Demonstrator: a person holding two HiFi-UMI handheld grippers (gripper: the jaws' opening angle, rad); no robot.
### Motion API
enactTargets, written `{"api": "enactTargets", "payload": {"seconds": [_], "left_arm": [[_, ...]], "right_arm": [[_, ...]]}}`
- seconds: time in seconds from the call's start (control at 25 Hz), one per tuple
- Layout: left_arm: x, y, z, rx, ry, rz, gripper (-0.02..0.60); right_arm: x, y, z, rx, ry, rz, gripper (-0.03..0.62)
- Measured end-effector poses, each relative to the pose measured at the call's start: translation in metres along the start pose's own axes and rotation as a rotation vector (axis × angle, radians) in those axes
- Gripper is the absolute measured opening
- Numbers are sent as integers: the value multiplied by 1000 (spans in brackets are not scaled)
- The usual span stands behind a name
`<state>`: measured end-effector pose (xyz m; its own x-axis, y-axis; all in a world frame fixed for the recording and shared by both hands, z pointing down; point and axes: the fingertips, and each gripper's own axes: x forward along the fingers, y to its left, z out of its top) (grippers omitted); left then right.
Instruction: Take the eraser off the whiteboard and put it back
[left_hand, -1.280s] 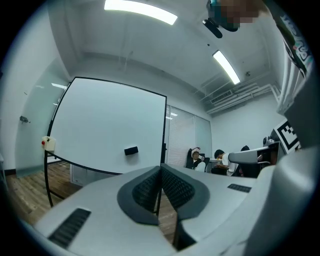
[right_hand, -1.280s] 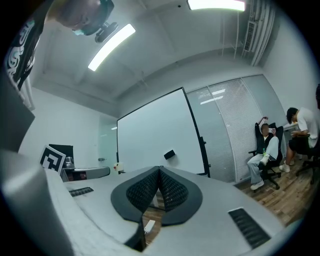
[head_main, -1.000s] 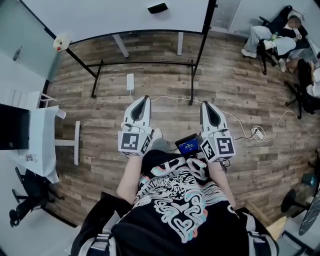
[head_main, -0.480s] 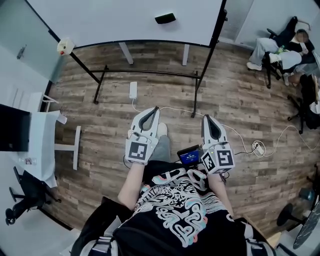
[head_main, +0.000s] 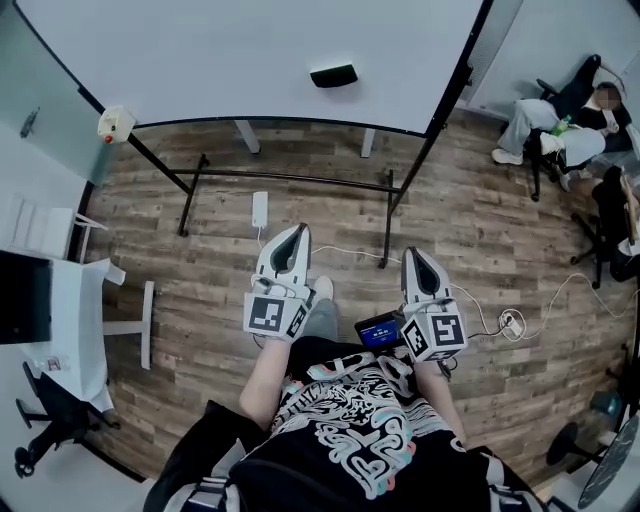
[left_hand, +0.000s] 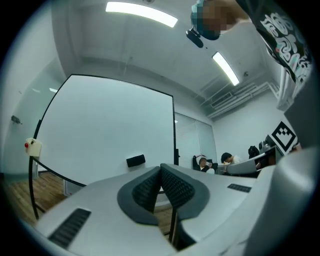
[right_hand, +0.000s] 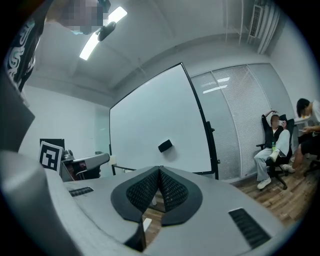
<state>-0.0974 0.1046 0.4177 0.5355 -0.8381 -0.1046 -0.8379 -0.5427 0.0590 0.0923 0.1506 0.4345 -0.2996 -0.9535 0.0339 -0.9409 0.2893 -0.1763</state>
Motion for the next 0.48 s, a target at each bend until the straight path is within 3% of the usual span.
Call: {"api": "enactTargets", "payload": {"seconds": [0.12,0.48], "left_arm": [[33,31,2,-23,0,10,27],[121,92,-5,31,71,-10,28]], "right_arm": [[36,-9,7,-3,5,-13,23],[139,-29,16,9,21,-40,23]]}}
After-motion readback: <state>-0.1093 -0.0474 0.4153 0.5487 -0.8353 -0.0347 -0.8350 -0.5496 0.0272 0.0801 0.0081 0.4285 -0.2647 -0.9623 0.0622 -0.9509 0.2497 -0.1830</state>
